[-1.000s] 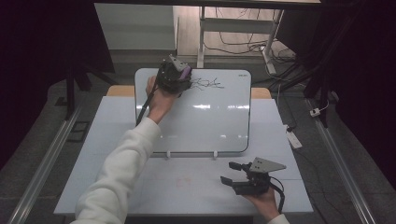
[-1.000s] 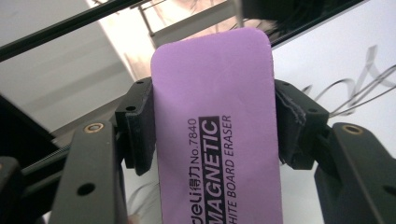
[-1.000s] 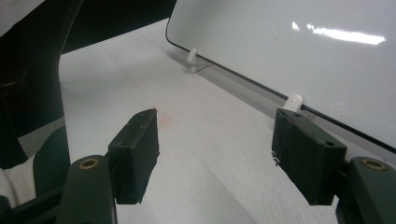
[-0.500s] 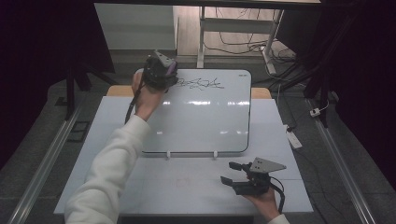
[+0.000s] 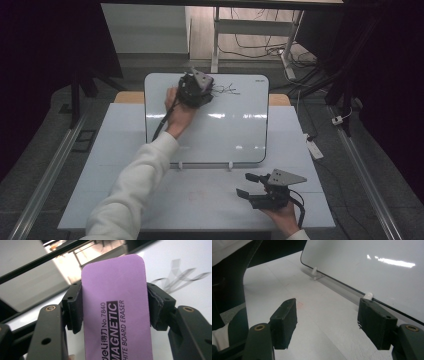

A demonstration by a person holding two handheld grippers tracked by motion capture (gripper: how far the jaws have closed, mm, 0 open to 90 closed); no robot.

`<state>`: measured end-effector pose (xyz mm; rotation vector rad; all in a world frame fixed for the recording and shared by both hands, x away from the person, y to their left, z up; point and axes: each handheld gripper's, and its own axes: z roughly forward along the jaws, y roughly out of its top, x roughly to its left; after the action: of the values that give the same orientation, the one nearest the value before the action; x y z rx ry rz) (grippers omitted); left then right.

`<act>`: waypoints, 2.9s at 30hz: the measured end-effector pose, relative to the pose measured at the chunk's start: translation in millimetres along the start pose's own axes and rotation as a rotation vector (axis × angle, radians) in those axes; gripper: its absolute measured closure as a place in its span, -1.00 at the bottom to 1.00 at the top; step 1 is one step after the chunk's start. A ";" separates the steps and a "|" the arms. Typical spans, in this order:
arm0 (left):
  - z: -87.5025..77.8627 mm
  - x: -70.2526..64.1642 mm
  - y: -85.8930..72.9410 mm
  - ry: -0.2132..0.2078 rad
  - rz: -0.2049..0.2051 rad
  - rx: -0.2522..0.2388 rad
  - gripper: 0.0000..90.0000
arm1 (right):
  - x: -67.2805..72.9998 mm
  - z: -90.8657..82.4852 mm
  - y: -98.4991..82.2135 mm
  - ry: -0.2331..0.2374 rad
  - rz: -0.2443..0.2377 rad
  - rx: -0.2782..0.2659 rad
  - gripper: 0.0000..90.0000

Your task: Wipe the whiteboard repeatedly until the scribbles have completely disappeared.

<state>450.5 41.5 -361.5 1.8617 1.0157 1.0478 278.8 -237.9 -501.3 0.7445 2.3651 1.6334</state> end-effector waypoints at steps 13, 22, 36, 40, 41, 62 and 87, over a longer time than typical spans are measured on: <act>-11.9 26.2 -0.5 -0.006 -0.045 0.033 -0.12 | -1.0 -1.7 -0.1 0.002 0.002 -0.005 -0.30; -31.0 80.3 -28.8 0.127 -0.093 0.070 -0.12 | -0.6 0.0 0.0 0.001 0.000 -0.002 -0.30; -9.9 28.3 -5.8 0.052 -0.036 0.033 -0.12 | 0.9 -1.1 0.8 -0.002 -0.004 -0.006 -0.30; 0.9 -0.8 7.6 0.010 -0.013 0.018 -0.12 | 0.9 -1.5 0.9 0.001 -0.004 -0.009 -0.30; 3.3 -8.1 10.4 0.001 -0.007 0.014 -0.12 | 0.9 -1.7 1.0 0.001 -0.004 -0.010 -0.30; 25.4 -82.9 34.5 -0.145 0.035 -0.023 -0.12 | 1.5 -6.0 -0.2 -0.009 -0.003 -0.017 -0.30; 27.7 -117.4 30.1 -0.211 0.112 -0.002 -0.12 | 1.2 -6.3 -1.0 -0.010 -0.003 -0.017 -0.30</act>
<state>442.6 -81.1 -380.3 1.9981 0.7950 0.8925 274.8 -242.8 -499.7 0.7432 2.3415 1.6427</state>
